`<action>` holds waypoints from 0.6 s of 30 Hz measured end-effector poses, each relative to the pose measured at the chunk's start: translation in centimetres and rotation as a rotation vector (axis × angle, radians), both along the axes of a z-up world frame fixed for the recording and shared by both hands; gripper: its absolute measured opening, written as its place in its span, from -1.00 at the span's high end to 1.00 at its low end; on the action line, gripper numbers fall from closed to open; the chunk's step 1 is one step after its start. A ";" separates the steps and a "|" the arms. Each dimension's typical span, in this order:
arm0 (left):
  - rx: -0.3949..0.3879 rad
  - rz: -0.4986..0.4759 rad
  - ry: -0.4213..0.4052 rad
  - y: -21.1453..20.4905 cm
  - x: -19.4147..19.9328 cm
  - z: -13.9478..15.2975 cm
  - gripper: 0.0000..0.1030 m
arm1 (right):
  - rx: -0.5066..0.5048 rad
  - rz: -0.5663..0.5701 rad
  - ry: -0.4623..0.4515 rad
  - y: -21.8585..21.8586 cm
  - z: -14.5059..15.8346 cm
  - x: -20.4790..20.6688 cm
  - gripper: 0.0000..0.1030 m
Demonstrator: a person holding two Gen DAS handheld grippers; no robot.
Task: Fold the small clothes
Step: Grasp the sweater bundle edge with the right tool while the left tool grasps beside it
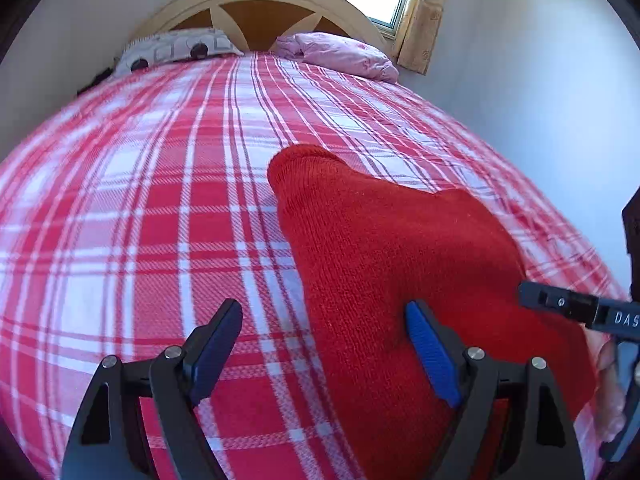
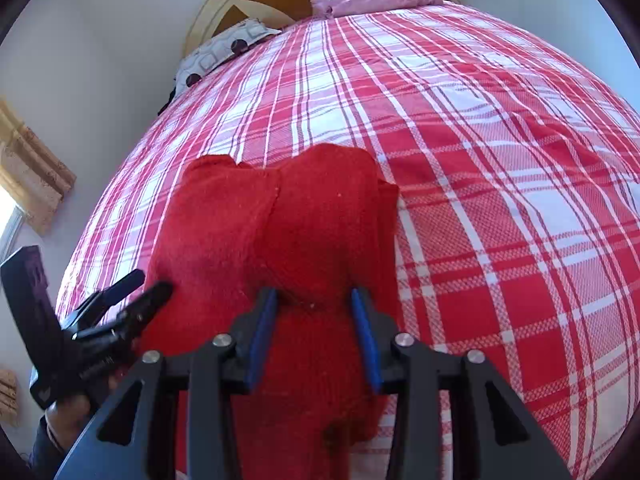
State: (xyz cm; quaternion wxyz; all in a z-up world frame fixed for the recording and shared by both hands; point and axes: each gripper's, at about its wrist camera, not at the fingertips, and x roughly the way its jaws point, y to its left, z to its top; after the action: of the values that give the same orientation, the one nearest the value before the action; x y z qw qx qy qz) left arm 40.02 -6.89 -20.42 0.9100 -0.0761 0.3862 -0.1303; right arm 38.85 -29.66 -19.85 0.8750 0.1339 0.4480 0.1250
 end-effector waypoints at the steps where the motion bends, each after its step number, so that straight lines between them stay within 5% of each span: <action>1: -0.020 0.000 0.008 0.1 0.1 0.0 -0.64 | 0.009 0.006 0.000 -0.3 0.0 -0.2 0.18; 5: -0.043 0.004 0.012 -0.1 -0.5 0.2 -0.64 | -0.020 0.026 -0.001 0.2 0.5 -0.7 0.14; 12: 0.051 0.001 -0.023 -0.8 -1.8 1.4 -0.64 | -0.010 -0.006 -0.057 0.3 0.5 -1.2 0.05; 14: 0.035 0.003 -0.022 -0.2 -1.6 1.6 -0.64 | 0.048 -0.042 -0.089 -1.1 1.8 -1.6 -0.26; 16: 0.006 0.000 -0.027 0.1 -1.7 2.0 -0.64 | 0.068 -0.092 -0.126 -2.5 2.9 -1.9 -0.82; 18: -0.011 -0.002 -0.028 0.2 -1.6 2.1 -0.64 | 0.092 -0.121 -0.137 -3.6 3.4 -1.7 -0.93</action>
State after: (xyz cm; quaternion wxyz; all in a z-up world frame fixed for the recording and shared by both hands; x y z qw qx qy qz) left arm 38.44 -6.74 -18.30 0.9147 -0.0787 0.3728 -0.1345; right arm 37.15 -33.25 -16.47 0.9024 0.1920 0.3722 0.1012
